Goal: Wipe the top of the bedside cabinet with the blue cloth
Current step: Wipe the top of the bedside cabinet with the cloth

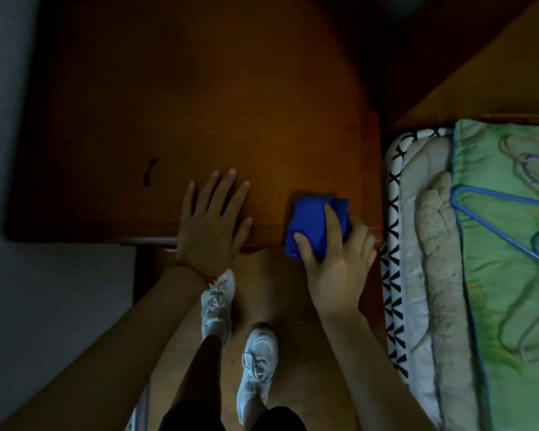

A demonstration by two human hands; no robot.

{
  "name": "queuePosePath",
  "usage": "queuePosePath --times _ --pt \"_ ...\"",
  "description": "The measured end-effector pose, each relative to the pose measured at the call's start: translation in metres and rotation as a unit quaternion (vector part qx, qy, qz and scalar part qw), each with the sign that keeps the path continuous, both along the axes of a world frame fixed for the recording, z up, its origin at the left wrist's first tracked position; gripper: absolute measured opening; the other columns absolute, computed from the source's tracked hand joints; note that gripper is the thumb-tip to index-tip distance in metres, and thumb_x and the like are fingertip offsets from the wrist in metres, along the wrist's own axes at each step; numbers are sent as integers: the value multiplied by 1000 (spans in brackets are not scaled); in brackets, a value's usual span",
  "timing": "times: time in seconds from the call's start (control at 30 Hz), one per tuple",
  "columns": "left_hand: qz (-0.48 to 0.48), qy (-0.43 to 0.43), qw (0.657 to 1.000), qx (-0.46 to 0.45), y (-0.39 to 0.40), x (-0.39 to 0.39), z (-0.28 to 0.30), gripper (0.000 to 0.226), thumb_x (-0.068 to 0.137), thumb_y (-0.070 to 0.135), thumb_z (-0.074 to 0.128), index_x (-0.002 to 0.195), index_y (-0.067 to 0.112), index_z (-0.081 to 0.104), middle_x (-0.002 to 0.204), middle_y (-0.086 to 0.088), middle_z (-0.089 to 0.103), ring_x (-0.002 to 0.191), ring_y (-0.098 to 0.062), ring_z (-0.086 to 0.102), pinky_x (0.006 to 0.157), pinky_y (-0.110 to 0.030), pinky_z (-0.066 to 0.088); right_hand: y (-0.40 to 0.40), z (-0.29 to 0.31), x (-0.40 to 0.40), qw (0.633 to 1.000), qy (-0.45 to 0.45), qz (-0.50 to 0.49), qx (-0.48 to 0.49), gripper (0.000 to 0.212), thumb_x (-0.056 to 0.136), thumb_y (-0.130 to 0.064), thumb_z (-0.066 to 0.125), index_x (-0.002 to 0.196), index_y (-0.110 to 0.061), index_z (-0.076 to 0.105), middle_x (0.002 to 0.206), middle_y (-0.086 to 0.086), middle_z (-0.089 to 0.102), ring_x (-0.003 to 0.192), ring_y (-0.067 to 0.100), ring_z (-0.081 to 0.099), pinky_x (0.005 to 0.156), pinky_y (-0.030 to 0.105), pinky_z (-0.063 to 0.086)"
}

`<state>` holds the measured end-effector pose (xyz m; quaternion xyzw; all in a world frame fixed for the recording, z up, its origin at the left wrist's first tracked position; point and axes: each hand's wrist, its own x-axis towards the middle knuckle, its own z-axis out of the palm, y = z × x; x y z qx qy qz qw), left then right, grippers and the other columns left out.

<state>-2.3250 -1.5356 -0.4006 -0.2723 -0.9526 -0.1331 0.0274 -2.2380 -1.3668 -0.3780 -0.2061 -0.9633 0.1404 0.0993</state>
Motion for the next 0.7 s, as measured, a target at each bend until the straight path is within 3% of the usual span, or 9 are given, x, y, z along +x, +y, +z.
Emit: queuePosePath --times 0.23,0.4,0.53,0.7 --pt "26 18 999 8 -2 7 -4 50 93 37 35 135 10 45 141 -18 43 131 -32 30 107 -51 16 -20 -2 -14 998 26 -47 -39 53 84 -47 57 124 -12 51 116 24 52 100 33 44 81 45 38" --pt "39 36 998 21 -17 20 -9 48 94 35 36 136 12 41 142 -18 41 132 -31 29 108 -46 12 -12 -2 -8 998 11 68 6 55 84 -53 50 123 -14 51 113 21 54 96 32 49 79 42 41" --pt "38 44 998 30 -21 22 -7 47 94 35 37 135 12 41 141 -18 42 132 -31 28 108 -47 13 -19 -2 -8 999 28 -32 -31 56 84 -49 53 125 -12 49 117 24 51 101 30 40 82 44 38" --pt "44 33 998 37 -19 22 -8 48 92 36 38 134 13 39 140 -20 43 131 -31 28 108 -45 11 -22 -3 -27 994 3 108 12 56 83 -55 47 122 -16 51 111 19 55 94 29 48 75 39 40"
